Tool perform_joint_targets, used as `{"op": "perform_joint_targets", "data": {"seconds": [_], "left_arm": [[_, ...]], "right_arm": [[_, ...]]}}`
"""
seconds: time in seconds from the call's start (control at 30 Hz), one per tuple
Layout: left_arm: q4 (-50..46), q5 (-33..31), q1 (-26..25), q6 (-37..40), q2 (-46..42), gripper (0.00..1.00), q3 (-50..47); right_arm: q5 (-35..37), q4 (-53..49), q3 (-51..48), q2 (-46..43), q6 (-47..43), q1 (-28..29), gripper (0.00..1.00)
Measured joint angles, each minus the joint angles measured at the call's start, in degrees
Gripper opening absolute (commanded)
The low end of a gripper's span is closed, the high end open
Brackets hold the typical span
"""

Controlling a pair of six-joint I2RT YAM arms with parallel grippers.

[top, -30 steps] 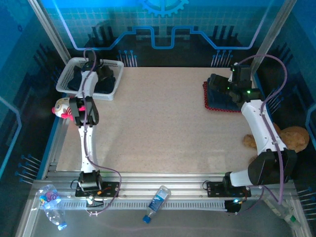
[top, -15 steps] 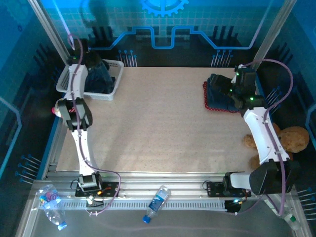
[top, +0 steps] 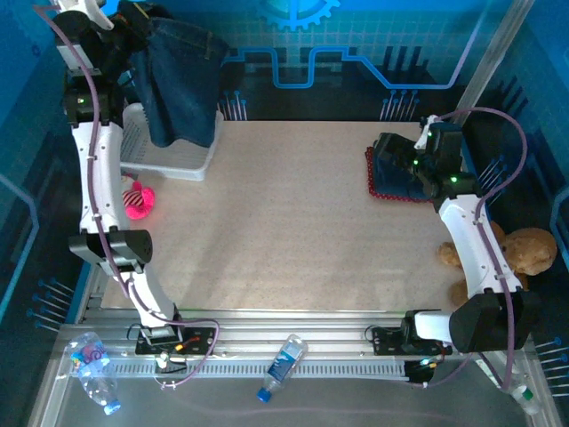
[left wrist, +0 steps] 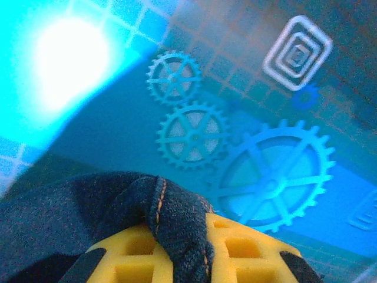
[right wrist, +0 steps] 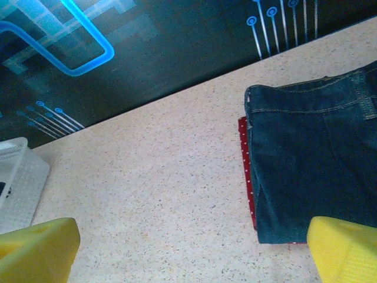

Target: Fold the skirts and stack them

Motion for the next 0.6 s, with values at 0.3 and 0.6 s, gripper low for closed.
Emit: {"op": "perform_joint_targets", "data": {"seconds": [0.3,0.6], "left_arm": [[-0.7,2.4,-5.3,-1.1,-2.5,0.00,-0.8],[-1.0,4.7,-10.0,-4.1,-7.0,0.00,-5.4]], "right_arm": [[-17.2,10.6,-3.2,1.8,-2.5,1.4,1.00],[-31.1,18.8,-0.7,9.0,-6.1,10.7,1.00]]}}
